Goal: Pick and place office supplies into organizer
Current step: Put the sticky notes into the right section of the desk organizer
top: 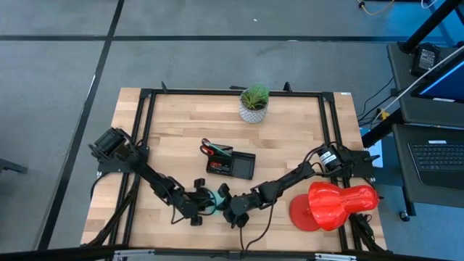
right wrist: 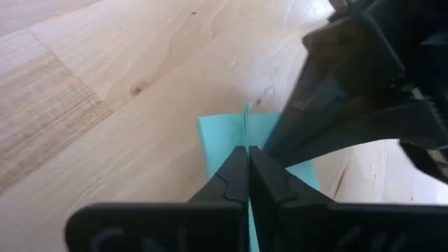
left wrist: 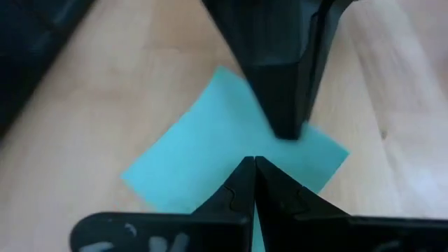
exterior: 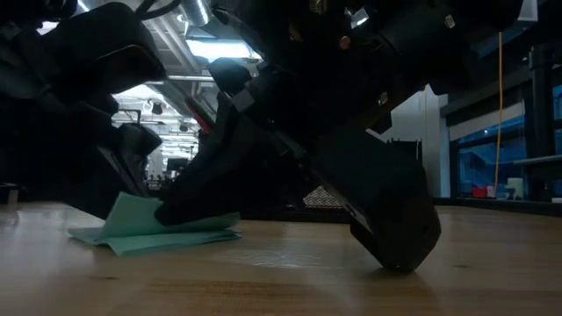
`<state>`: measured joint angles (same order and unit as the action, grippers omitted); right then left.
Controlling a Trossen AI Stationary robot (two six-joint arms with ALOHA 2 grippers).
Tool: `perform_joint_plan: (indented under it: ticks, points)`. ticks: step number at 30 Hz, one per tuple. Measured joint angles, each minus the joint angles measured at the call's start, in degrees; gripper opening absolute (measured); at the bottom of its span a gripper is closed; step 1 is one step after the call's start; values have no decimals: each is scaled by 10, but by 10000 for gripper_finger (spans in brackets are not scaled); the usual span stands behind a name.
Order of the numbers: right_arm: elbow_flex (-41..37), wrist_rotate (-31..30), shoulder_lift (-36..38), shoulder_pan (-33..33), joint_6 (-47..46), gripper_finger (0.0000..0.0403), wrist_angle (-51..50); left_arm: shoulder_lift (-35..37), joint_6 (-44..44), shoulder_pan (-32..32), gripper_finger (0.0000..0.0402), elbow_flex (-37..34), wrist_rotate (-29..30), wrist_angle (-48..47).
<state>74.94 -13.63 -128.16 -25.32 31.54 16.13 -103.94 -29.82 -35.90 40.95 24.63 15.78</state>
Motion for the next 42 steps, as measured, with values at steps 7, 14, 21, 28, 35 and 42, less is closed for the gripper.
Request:
perform_joint_plan:
  ticks: [7,14,21,28,35,42]
  points:
    - [0,0,0,0,3,3,0,59,28,-1,4,0,24,-15]
    - [-1,-37,9,-2,4,2,-13,118,23,-3,4,0,59,-94]
    - [-3,-52,75,0,-37,2,-87,184,24,-30,4,1,148,-176]
    - [-2,-130,164,5,-154,2,-211,235,68,-45,3,1,227,-196]
    - [-2,-216,239,8,-285,1,-343,267,143,-24,3,1,228,-199]
    - [-1,-228,251,40,-379,1,-400,266,187,-10,3,1,226,-203]
